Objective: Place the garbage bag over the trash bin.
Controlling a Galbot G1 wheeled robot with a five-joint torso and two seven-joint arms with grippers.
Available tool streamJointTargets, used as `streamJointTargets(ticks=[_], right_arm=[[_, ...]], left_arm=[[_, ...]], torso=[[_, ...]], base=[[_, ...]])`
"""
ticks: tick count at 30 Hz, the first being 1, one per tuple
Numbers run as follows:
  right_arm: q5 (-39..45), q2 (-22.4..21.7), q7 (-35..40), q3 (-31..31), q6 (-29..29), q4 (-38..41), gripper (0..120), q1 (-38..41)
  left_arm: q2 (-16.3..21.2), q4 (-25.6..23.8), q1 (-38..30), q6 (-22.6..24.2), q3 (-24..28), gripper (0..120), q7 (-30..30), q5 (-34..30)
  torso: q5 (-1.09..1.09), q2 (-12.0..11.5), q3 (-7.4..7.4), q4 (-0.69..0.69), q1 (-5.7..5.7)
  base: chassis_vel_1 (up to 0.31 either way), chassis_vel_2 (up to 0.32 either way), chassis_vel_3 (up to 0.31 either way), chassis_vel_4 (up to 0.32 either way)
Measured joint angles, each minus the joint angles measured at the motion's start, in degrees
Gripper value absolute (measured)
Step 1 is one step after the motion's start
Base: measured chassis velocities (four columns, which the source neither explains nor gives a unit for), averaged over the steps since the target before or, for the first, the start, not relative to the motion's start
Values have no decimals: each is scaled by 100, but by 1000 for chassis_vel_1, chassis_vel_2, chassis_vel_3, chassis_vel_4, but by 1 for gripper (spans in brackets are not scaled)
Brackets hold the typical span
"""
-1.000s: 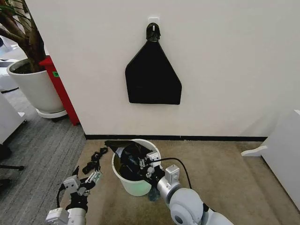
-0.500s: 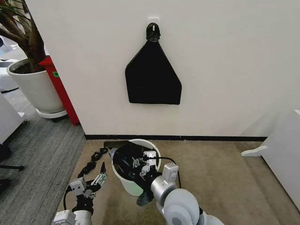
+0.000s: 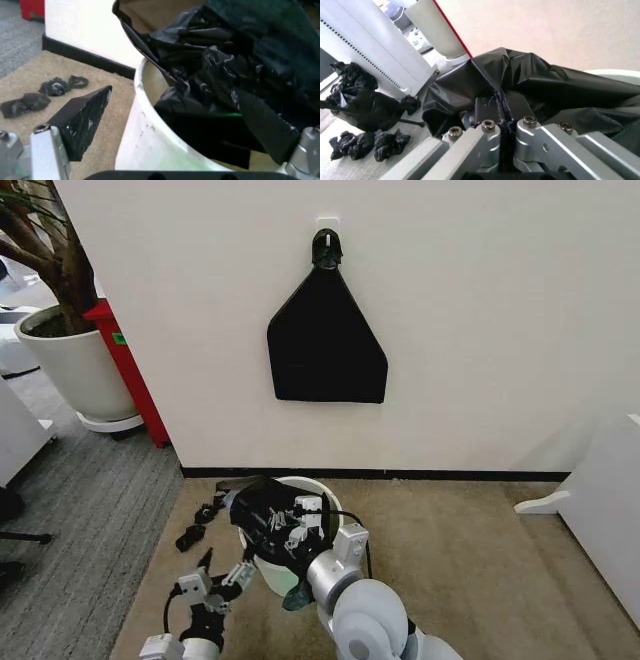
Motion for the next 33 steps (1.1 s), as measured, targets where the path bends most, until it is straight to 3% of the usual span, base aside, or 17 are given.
streamJointTargets(ticks=[18,33], right_arm=[[-302,-149,-190,-1,-5,24,0,-142],[-889,-208,-555,-288,11,76,0,-246]], left_arm=[[53,-35,-207,-382,-133,94,374,-709],[65,498,-446,-376,-86,94,691,-1075]], torso=[[0,0,0,0,0],[0,0,0,0,0]], base=[[0,0,0,0],[0,0,0,0]])
